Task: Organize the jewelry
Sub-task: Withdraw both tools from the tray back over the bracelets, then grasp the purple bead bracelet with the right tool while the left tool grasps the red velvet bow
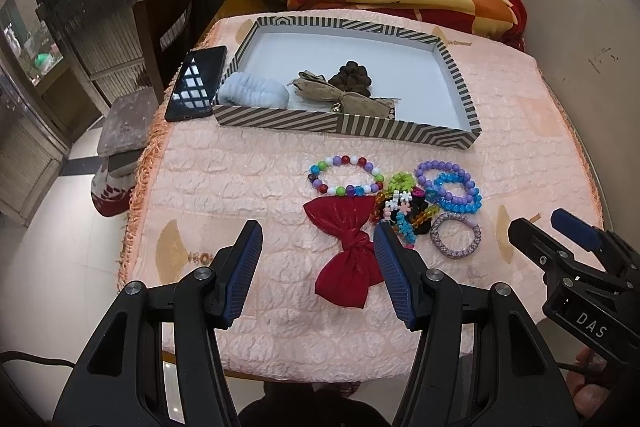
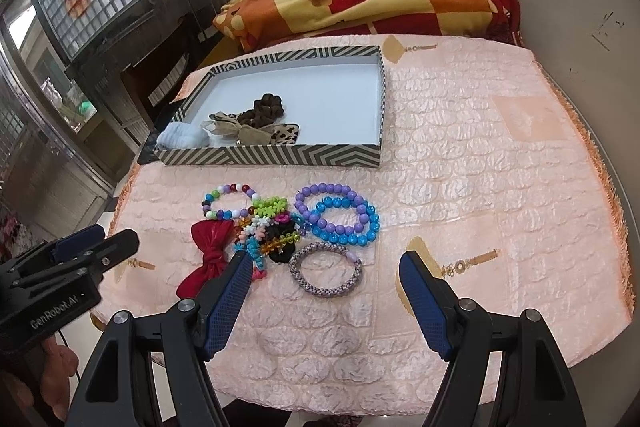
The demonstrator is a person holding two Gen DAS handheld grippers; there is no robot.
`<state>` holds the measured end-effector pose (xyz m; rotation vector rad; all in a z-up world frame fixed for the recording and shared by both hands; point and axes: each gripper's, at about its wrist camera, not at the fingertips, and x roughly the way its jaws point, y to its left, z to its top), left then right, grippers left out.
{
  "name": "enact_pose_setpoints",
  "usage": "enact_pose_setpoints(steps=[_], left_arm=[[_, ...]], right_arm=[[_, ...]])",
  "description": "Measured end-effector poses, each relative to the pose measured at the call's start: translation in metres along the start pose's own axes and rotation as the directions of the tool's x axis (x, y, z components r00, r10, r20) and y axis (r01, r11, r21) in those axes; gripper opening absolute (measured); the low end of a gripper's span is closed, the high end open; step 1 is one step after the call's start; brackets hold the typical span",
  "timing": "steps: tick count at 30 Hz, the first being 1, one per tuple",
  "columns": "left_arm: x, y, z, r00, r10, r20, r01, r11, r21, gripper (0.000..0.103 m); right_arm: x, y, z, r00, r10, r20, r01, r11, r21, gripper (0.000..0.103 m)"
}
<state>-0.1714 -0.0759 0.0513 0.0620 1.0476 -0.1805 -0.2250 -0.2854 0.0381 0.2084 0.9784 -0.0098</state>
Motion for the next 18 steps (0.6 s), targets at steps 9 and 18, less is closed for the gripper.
enact_pose_setpoints(steps=[9,18], left_arm=[[0.019,0.033,-0.016,0.988,-0.128,-0.09,0.125,0.991,-0.045,0.058],[0.043,0.026,-0.017,0.969,-0.203,-0.138,0.196,0.979,-0.063,0.066]], right_arm=[[0.015,-0.012,-0.008,0.999,-0.011,-0.034,0.011,1.0,0.012,0.073],[0.047,-0.024,0.005,0.998,-0.046,-0.036,0.046,0.999,0.001,0.073]])
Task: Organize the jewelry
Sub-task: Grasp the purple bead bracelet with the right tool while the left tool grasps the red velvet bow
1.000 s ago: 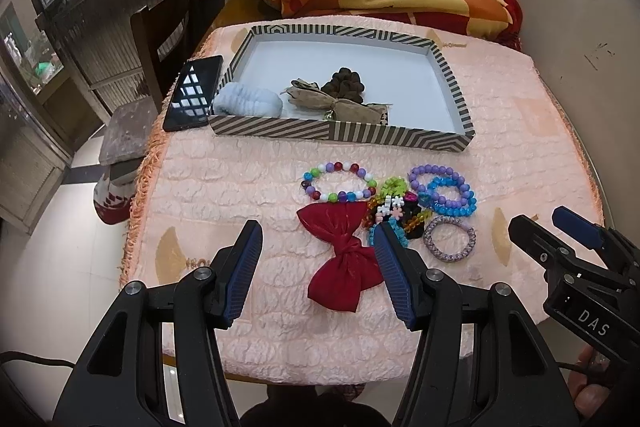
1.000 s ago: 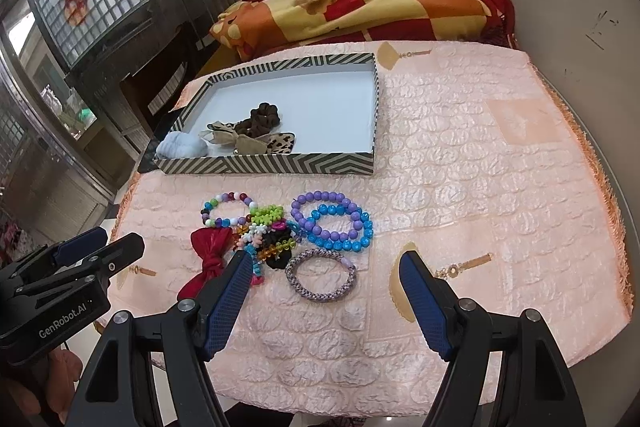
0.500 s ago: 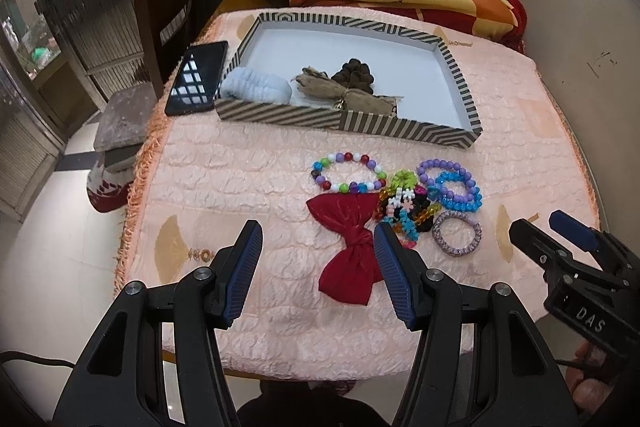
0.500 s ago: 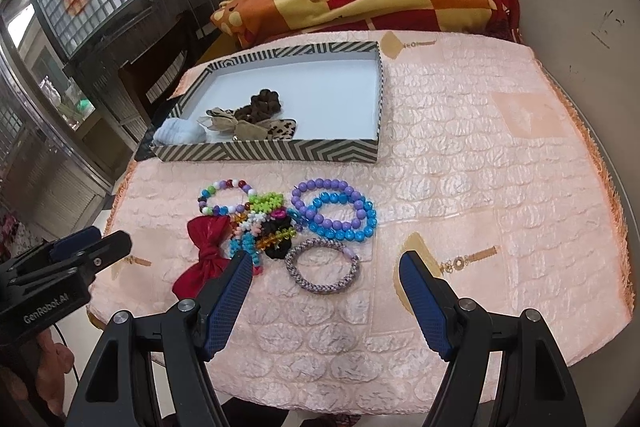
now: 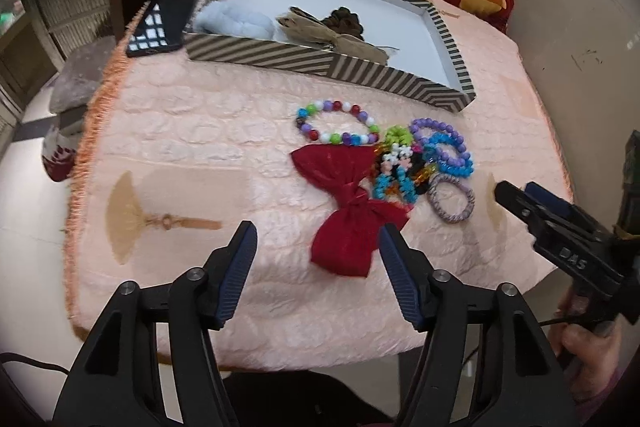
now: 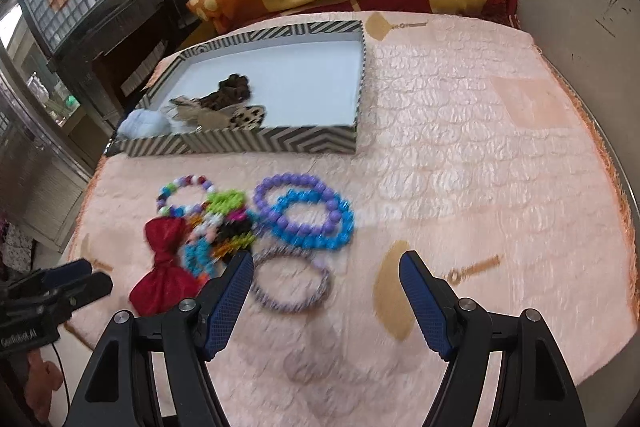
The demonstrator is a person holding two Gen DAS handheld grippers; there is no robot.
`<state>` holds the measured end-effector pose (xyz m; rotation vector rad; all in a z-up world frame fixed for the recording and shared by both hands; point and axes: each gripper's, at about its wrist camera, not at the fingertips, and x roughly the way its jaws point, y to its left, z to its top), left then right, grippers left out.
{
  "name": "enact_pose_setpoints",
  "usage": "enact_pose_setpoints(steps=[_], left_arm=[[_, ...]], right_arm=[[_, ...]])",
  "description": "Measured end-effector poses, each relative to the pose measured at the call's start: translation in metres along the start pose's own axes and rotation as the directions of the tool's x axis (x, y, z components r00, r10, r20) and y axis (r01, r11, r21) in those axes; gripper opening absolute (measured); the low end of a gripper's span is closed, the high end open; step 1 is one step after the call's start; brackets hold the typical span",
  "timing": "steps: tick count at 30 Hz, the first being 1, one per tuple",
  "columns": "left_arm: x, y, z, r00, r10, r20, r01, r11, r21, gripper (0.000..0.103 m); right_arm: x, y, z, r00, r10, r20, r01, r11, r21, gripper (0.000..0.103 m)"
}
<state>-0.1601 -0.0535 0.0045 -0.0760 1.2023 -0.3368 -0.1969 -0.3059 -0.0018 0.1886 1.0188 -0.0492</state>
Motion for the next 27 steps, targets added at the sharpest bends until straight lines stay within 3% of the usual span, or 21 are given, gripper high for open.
enact_pose_setpoints(steps=[6,18,23,25,27], left_arm=[[0.027,0.0,0.01,0.998,0.022,-0.054,-0.023,1.0,-0.01,0.066],[0.054,-0.003,0.02,0.995,0.023,-0.096,-0.021,1.0,0.022,0.066],[0.064,-0.005,0.019,0.992,0.026,-0.123,-0.02,0.999,0.043,0.066],[0.065,-0.003,0.018,0.992,0.02,-0.123,-0.016,0.999,0.04,0.066],[0.064,-0.003,0.02,0.993,0.013,-0.118,-0.008,0.999,0.044,0.062]], right_arm=[[0.03,-0.007,0.024,0.999,-0.02,-0.036,0.019,1.0,-0.016,0.05],[0.074,0.015,0.052,0.994,-0.023,-0.107,0.004,0.985,-0.174,0.038],[0.087,0.011,0.054,0.989,0.015,-0.147,-0.041,0.983,-0.179,0.026],[0.085,0.013,0.053,0.989,0.021,-0.148,-0.049,0.98,-0.191,0.013],[0.084,0.016,0.051,0.988,0.029,-0.15,-0.059,0.978,-0.2,0.008]])
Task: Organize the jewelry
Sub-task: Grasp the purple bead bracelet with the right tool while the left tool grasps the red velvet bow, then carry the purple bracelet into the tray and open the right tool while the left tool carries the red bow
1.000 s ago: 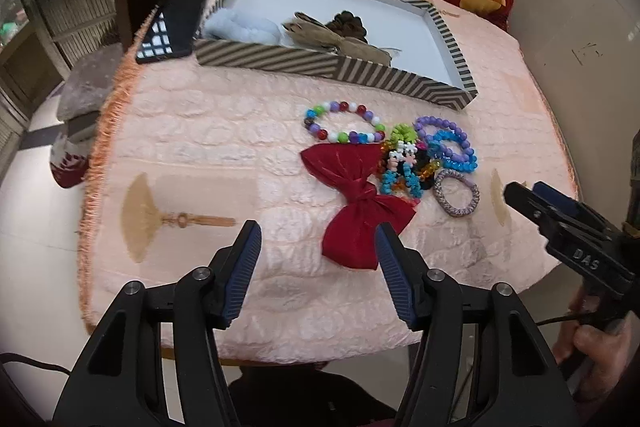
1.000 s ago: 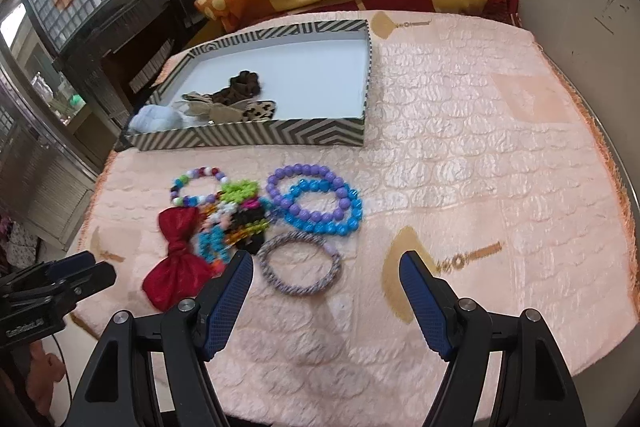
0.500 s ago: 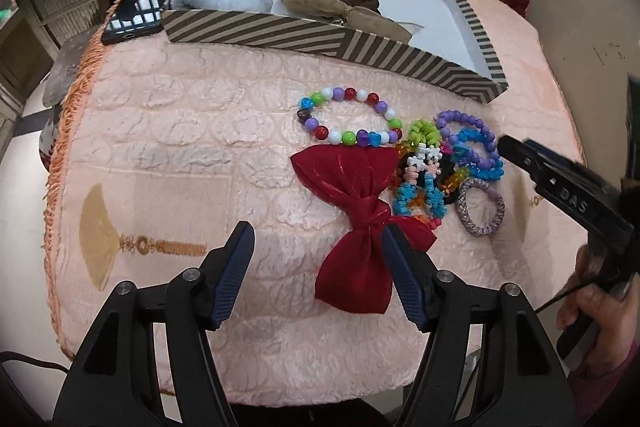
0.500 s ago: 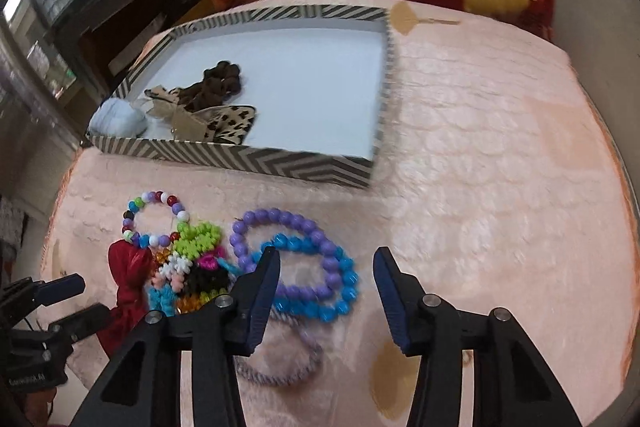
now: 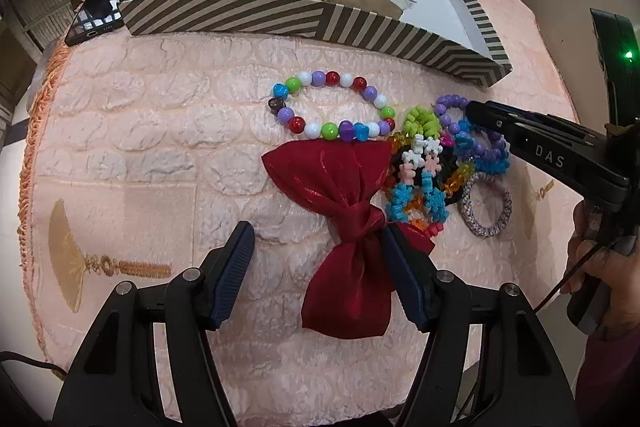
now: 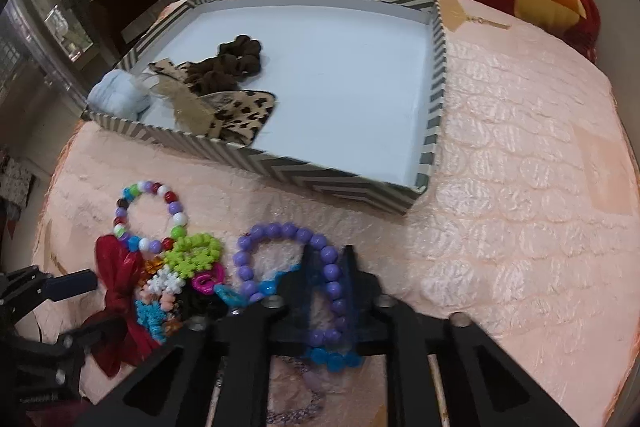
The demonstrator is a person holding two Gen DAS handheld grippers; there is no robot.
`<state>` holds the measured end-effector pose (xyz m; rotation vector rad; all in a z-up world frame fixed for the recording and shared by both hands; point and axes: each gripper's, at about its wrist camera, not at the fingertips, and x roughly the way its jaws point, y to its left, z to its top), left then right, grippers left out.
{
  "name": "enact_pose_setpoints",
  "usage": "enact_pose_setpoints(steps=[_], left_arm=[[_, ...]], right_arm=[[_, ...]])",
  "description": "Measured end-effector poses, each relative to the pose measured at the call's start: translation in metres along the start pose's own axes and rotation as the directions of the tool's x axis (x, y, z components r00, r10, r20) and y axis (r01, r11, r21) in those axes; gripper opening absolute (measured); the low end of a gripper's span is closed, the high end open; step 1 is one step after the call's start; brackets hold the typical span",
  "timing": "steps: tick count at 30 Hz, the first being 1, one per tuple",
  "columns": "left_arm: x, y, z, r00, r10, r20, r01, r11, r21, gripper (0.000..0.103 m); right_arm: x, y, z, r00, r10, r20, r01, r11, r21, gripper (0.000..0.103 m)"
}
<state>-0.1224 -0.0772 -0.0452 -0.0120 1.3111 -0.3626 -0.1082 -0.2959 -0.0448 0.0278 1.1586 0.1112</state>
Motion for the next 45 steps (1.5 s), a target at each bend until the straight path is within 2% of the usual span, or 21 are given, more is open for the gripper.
enact_pose_setpoints(steps=[2,3,4,5,8,18,22,24,26,27,36,37,38,39,41,45], left_arm=[[-0.001,0.0,0.0,1.0,-0.019,0.003,0.019,1.0,0.017,0.038],[-0.002,0.0,0.0,0.999,-0.039,-0.001,0.039,0.999,0.027,0.033],[-0.003,-0.002,0.0,0.998,-0.059,-0.006,0.059,0.998,0.036,0.022],[-0.004,-0.003,0.0,0.998,-0.061,-0.006,0.061,0.997,0.043,0.016],[-0.015,-0.005,-0.001,0.999,-0.041,0.026,0.039,0.997,0.068,0.007],[-0.069,0.005,0.013,0.99,-0.062,0.124,0.05,0.994,0.102,0.005],[-0.072,0.006,0.009,0.991,-0.058,0.123,0.045,0.994,0.104,0.006],[-0.064,0.006,0.006,0.993,-0.054,0.101,0.047,0.996,0.072,0.017],[-0.053,0.004,0.004,0.995,-0.065,0.079,0.062,0.997,0.038,0.05],[-0.049,0.004,0.002,0.994,-0.066,0.083,0.064,0.998,0.021,0.052],[-0.003,-0.011,0.005,0.999,0.022,0.048,-0.02,1.0,-0.023,0.052],[0.001,-0.013,0.005,0.999,0.024,0.034,-0.024,1.0,-0.018,0.048],[0.005,-0.014,0.004,0.999,0.022,0.025,-0.021,1.0,-0.009,0.035],[0.005,-0.015,0.002,0.999,0.032,0.033,-0.032,0.999,0.0,0.031],[0.005,-0.014,0.002,1.0,0.019,0.025,-0.02,1.0,0.016,0.016],[-0.008,-0.007,0.003,0.999,0.004,0.034,-0.005,1.0,0.021,0.013]], right_arm=[[-0.004,-0.001,-0.003,1.0,0.013,0.002,-0.013,1.0,0.009,0.008],[-0.007,-0.003,-0.003,1.0,0.027,0.008,-0.028,0.999,0.026,0.008],[-0.013,-0.005,-0.004,0.999,0.044,0.019,-0.045,0.998,0.046,0.009],[-0.02,-0.007,-0.004,0.997,0.063,0.035,-0.065,0.996,0.067,0.008],[-0.046,-0.008,-0.006,0.991,0.096,0.095,-0.105,0.99,0.095,0.008],[-0.1,0.007,0.007,0.97,0.127,0.209,-0.147,0.986,0.081,0.008],[-0.117,0.009,0.006,0.963,0.124,0.238,-0.146,0.986,0.077,0.008],[-0.121,0.009,0.004,0.963,0.121,0.241,-0.145,0.986,0.082,0.008],[-0.122,0.01,0.002,0.964,0.121,0.236,-0.145,0.986,0.086,0.008],[-0.121,0.01,0.0,0.965,0.121,0.232,-0.144,0.986,0.086,0.008],[-0.122,0.011,-0.011,0.971,0.119,0.207,-0.141,0.985,0.096,0.008],[-0.122,0.012,-0.011,0.971,0.12,0.207,-0.142,0.985,0.094,0.008],[-0.123,0.013,-0.011,0.97,0.122,0.209,-0.144,0.985,0.091,0.008],[-0.123,0.014,-0.011,0.97,0.125,0.211,-0.146,0.985,0.089,0.008],[-0.125,0.016,-0.01,0.967,0.13,0.217,-0.152,0.985,0.083,0.008],[-0.128,0.02,-0.004,0.962,0.144,0.234,-0.164,0.984,0.072,0.008]])
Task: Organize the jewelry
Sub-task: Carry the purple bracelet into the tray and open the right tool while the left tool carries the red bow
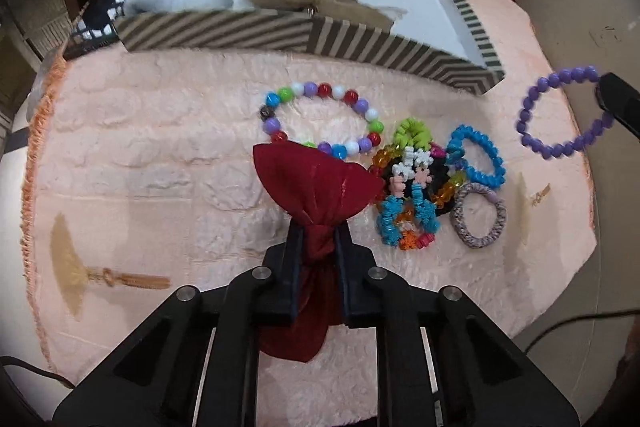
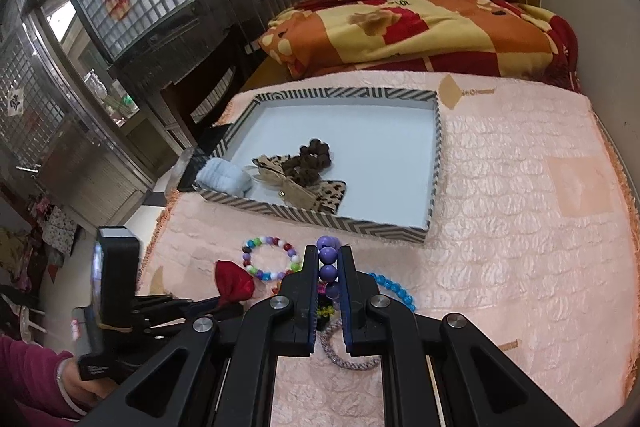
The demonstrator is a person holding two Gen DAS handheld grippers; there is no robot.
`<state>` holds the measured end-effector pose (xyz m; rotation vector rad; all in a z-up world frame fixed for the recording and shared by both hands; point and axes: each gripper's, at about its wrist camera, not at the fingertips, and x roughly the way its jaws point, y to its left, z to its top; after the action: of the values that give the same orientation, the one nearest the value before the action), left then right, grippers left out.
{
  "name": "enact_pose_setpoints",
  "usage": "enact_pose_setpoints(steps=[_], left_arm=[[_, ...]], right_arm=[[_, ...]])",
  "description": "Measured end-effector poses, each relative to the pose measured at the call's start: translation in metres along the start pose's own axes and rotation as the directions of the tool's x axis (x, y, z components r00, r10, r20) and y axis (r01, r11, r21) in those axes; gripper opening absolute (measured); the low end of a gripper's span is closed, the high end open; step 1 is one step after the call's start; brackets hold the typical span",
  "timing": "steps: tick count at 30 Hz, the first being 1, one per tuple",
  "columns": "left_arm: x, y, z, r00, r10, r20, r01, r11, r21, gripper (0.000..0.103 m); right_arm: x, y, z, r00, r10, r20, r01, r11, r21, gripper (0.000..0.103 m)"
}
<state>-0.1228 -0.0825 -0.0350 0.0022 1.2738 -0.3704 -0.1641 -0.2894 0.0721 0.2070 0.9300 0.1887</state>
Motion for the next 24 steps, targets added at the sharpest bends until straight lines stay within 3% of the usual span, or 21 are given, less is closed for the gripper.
enact_pose_setpoints(steps=[11,24], left_arm=[[-0.051,0.009,0.028,0.991,0.071,0.114,-0.075,0.997,0.031,0.013],[-0.06,0.029,0.074,0.974,0.149,0.172,-0.154,0.988,0.015,0.013]], right_arm=[[0.006,0.011,0.024,1.0,0.019,0.024,-0.018,0.999,-0.034,0.008],[0.04,0.025,0.066,0.999,0.041,0.012,-0.041,0.997,-0.066,0.008]])
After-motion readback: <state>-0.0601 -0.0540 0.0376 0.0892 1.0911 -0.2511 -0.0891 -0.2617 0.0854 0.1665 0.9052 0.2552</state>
